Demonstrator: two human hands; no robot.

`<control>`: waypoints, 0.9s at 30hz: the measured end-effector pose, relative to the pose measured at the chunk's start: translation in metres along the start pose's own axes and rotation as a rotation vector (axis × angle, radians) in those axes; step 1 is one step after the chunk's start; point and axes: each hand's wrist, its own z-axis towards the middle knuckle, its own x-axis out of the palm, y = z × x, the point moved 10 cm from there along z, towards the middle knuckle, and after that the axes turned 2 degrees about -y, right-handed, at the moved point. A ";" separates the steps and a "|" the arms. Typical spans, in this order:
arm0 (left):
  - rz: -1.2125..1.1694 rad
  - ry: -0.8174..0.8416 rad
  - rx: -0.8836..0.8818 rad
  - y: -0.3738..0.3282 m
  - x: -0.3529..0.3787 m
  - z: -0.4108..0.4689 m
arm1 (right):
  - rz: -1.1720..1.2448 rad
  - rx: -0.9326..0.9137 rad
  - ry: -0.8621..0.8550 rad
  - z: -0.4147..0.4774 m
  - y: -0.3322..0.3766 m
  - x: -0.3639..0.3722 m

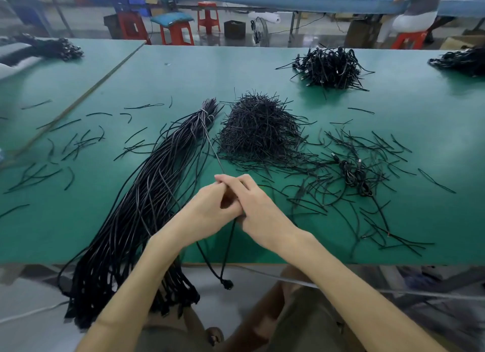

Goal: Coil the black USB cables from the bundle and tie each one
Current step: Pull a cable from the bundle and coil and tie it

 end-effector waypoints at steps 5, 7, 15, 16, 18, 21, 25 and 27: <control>-0.047 -0.055 0.006 0.029 -0.021 -0.006 | -0.045 0.012 -0.035 0.003 -0.010 0.007; 0.041 -0.158 0.073 0.030 -0.034 -0.001 | -0.022 0.007 -0.058 0.001 -0.010 0.006; 0.183 -0.160 0.028 0.063 -0.031 0.034 | 0.246 -0.043 -0.207 -0.012 0.002 -0.003; 0.173 -0.191 0.032 0.064 -0.032 0.034 | 0.316 -0.031 -0.232 -0.013 0.001 -0.005; 0.152 -0.242 0.042 0.065 -0.035 0.033 | 0.500 0.017 -0.263 -0.015 -0.003 -0.006; 0.141 -0.267 0.060 0.062 -0.036 0.030 | 0.732 0.115 -0.316 -0.017 -0.012 -0.011; 0.196 -0.260 0.091 0.048 -0.030 0.020 | 0.686 0.265 -0.449 -0.014 -0.044 -0.033; 0.164 -0.242 0.121 0.033 -0.028 0.012 | 0.700 0.372 -0.498 -0.013 -0.066 -0.039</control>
